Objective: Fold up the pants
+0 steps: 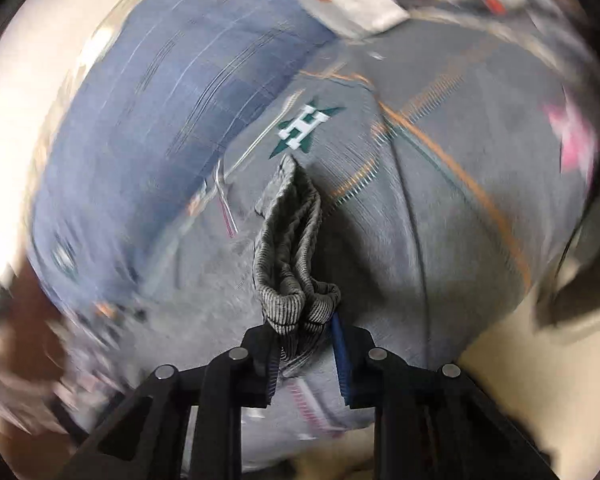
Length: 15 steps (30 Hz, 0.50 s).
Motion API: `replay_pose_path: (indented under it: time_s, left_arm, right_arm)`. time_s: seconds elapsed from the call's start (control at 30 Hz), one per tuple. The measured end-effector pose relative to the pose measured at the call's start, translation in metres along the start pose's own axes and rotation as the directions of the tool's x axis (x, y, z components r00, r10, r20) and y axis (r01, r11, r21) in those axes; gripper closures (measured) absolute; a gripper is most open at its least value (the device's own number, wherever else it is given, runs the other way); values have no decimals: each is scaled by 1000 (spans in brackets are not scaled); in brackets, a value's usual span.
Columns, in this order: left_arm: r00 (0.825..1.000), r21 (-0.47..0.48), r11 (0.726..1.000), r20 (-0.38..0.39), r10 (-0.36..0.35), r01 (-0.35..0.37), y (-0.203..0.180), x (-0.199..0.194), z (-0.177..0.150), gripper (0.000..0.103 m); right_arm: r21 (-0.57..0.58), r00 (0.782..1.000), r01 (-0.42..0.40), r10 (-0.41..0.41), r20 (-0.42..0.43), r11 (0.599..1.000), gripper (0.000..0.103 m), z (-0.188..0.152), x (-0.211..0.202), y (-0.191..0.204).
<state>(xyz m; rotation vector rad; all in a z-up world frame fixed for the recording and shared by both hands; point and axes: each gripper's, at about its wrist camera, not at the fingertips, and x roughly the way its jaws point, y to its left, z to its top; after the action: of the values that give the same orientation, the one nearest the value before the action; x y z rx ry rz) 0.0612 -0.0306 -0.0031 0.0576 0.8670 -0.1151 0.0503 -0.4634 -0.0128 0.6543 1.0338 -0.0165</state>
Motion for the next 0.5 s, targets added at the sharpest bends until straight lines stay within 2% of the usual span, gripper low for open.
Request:
replay_pose_path:
  time_s: [0.03, 0.1, 0.17, 0.23, 0.3, 0.33, 0.4, 0.43, 0.47, 0.5]
  left_arm:
    - [1000, -3, 1000, -6, -22, 22, -7, 2, 4, 11]
    - [997, 0, 998, -27, -67, 67, -25, 7, 14, 11]
    - [994, 18, 995, -48, -98, 99, -48, 14, 24, 11]
    - [990, 41, 990, -54, -132, 135, -71, 18, 32, 11]
    - [985, 69, 984, -61, -160, 164, -96, 24, 38, 11]
    - [982, 85, 980, -67, -175, 180, -110, 27, 40, 11]
    - [983, 108, 980, -83, -161, 170, -128, 37, 38, 11]
    - [986, 129, 981, -108, -128, 141, -139, 47, 34, 10]
    - [984, 174, 981, -167, -61, 90, -149, 66, 27, 10]
    - [974, 223, 974, -225, 7, 44, -157, 85, 16, 7]
  right_arm:
    - [45, 999, 14, -11, -50, 999, 73, -3, 14, -11]
    - [109, 989, 28, -12, -146, 994, 73, -9, 36, -29]
    - [158, 992, -28, 47, -116, 987, 69, -13, 33, -42]
    - [200, 990, -95, 114, -88, 975, 50, -12, 27, -50]
    - [216, 989, -127, 140, -46, 968, 38, -8, 18, -57]
    - [221, 988, -147, 155, -17, 964, 36, -6, 13, -61]
    - [247, 983, -179, 186, -5, 952, 35, -3, 13, -72]
    - [260, 979, -190, 201, -17, 947, 35, -3, 16, -76]
    - [252, 978, -193, 207, -31, 948, 36, -3, 19, -76]
    - [222, 983, -168, 181, -40, 961, 44, -3, 19, -74]
